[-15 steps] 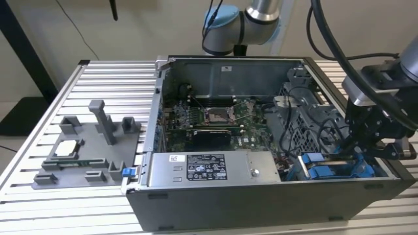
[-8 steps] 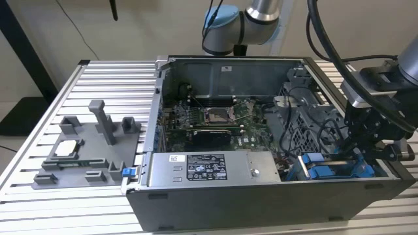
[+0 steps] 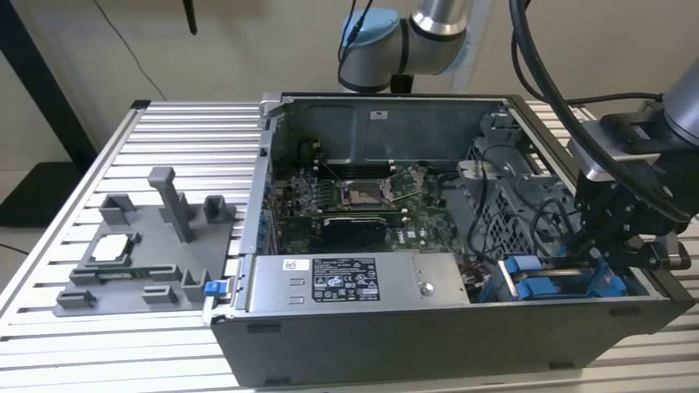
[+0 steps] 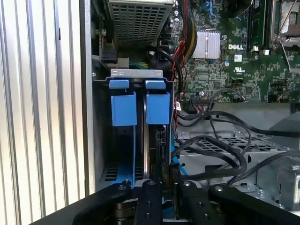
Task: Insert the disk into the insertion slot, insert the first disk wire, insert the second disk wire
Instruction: 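Insert the first disk wire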
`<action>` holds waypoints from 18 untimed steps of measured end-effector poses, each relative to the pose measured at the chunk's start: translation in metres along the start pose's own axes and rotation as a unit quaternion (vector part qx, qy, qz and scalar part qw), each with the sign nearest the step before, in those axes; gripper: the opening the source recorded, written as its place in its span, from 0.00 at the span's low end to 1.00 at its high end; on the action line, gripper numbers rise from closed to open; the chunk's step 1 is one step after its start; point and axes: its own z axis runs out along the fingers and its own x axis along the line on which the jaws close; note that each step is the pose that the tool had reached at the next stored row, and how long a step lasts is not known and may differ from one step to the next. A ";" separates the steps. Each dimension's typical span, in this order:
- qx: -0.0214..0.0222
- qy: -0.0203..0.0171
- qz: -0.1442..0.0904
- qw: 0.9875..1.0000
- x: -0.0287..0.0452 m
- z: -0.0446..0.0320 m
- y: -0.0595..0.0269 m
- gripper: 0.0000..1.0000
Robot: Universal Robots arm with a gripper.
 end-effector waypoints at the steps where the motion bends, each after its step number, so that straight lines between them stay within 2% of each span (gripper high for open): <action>1: 0.000 0.000 0.000 1.000 0.0000 -0.0001 0.0000 0.00; 7: 0.000 0.001 0.000 1.000 0.0005 0.0043 0.0001 0.00; 8: 0.000 0.001 0.000 1.000 0.0006 0.0044 0.0002 1.00; 11: 0.000 0.000 0.000 1.000 0.0001 0.0006 0.0001 1.00; 18: 0.000 0.000 0.000 1.000 -0.0030 -0.0234 -0.0005 1.00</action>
